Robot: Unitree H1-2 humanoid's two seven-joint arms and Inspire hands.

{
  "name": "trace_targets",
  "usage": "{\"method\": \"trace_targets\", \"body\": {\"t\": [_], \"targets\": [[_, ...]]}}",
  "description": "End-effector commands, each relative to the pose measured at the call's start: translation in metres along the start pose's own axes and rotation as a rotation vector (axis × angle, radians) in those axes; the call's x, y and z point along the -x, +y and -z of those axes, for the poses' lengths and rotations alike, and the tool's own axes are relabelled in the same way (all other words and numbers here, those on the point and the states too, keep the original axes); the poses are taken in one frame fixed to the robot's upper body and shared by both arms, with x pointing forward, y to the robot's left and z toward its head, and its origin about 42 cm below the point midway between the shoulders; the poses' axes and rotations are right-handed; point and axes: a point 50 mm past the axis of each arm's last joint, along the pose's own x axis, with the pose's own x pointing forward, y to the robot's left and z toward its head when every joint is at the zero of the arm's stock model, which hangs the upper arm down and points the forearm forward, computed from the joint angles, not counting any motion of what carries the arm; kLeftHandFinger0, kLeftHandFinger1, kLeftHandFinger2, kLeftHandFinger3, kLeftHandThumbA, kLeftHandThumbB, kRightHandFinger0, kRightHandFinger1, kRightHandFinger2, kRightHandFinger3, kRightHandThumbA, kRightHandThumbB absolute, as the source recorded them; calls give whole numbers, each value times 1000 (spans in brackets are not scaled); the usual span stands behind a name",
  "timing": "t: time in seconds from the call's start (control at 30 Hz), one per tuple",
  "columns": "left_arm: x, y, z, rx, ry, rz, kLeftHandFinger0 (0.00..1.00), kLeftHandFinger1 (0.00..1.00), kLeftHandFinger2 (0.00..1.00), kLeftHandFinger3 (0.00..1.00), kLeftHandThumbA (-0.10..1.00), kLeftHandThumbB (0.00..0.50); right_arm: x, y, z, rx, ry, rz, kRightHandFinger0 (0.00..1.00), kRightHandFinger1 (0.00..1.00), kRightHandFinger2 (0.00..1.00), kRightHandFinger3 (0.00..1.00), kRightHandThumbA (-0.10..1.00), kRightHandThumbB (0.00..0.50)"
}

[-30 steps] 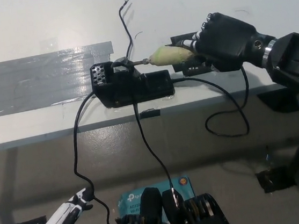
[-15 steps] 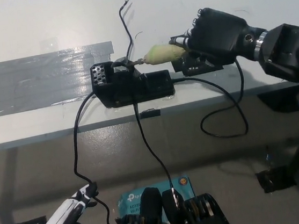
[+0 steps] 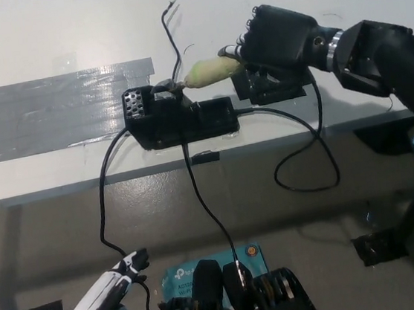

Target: The robot uses its right hand to grab and lift the soldering gun kept on the middle of the table and puts it in its base

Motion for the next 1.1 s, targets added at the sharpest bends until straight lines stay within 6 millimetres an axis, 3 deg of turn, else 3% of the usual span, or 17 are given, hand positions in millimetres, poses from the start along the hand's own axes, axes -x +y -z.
{"method": "trace_targets", "body": {"t": [0.0,0.2,0.37,0.43,0.47,0.5,0.6,0.7,0.77,0.8,0.97,1.0,1.07], "targets": [[-2,4,-7,-17,-9,-3,905,929,973,1000,972,123,-7,-35,27,94,15,51,0,0,215,430,-22,191],[-4,2,-12,-62,-15,-11,910,940,979,1000,1000,143,-11,-41,33,157,-10,49,0,0,243,446,39,202],[-5,0,-16,-82,-24,-8,917,933,951,1000,1000,162,-21,-45,19,113,-34,79,0,0,271,450,19,160],[-6,0,-19,-89,-31,-2,925,941,951,1000,1000,161,-24,-48,12,115,-51,93,0,0,290,368,100,142],[-6,-1,-20,-91,-32,-1,924,940,951,1000,1000,160,-24,-48,13,116,-51,93,0,0,293,365,103,141],[-6,-1,-20,-90,-32,0,934,950,960,1000,1000,168,-25,-47,7,106,-69,150,0,0,304,301,107,139],[-6,-2,-20,-95,-31,1,954,961,969,1000,1000,189,-25,-45,4,143,-89,152,0,0,319,183,169,91],[-6,-1,-21,-94,-34,-6,974,964,963,1000,1000,174,-30,-47,1,164,-105,95,0,14,395,257,147,73],[-8,-1,-23,-106,-37,-3,979,976,972,1000,1000,174,-32,-49,0,183,-111,87,0,1,398,356,141,110],[-8,-1,-23,-102,-36,-5,984,980,975,1000,1000,171,-33,-50,-2,175,-115,106,0,0,352,345,109,125],[-8,-1,-23,-112,-34,2,1000,995,996,1000,1000,216,-41,-55,-11,139,-121,120,0,0,343,362,113,159],[-8,-1,-23,-113,-33,3,1000,993,997,1000,1000,223,-42,-55,-12,134,-120,120,0,0,337,327,107,131],[-8,-2,-23,-116,-33,2,1000,997,1000,1000,1000,217,-45,-56,-14,128,-120,123,0,0,339,307,60,124]]}}
